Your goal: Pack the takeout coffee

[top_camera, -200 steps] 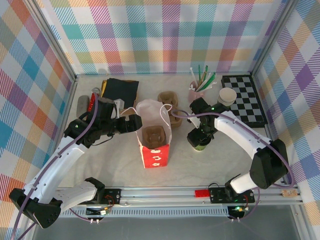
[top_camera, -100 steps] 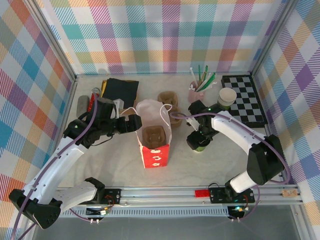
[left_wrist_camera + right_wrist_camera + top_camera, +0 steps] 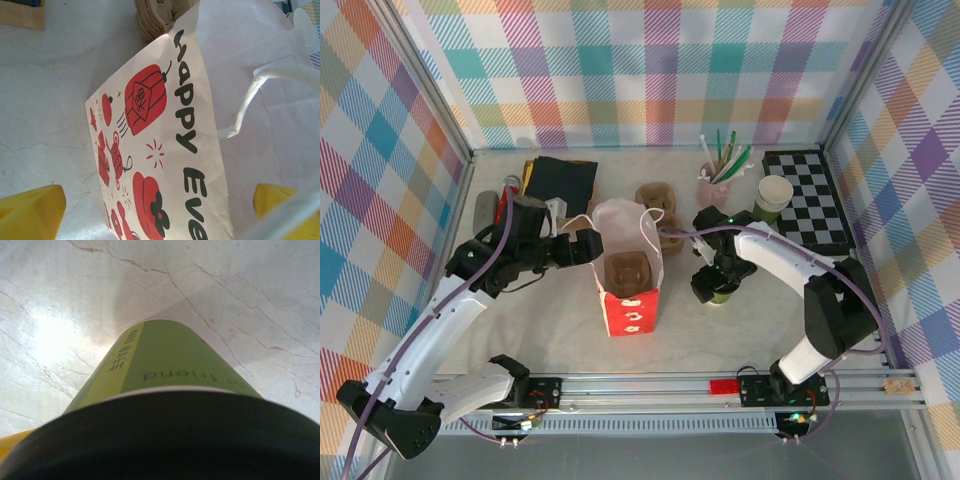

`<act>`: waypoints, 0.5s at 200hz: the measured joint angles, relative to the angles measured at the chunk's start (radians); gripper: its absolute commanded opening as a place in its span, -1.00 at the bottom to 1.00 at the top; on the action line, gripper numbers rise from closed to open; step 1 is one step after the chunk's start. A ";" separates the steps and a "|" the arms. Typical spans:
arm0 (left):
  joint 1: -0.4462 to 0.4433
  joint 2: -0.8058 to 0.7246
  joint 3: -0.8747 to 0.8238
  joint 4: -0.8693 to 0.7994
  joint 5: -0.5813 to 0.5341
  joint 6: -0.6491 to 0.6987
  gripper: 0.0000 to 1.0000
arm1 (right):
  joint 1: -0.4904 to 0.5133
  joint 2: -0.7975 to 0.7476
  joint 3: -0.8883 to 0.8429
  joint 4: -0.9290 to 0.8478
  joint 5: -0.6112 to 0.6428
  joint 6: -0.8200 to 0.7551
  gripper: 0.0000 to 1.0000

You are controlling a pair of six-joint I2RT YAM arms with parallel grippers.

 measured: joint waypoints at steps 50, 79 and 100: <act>0.002 -0.005 0.000 0.000 -0.003 0.000 0.91 | 0.000 0.000 -0.002 0.025 0.006 0.018 0.97; 0.002 -0.005 0.000 0.000 -0.005 0.000 0.91 | 0.000 0.003 -0.012 0.041 0.012 0.022 0.93; 0.002 -0.005 0.000 0.000 -0.005 0.000 0.91 | 0.000 0.009 -0.017 0.044 0.016 0.023 0.90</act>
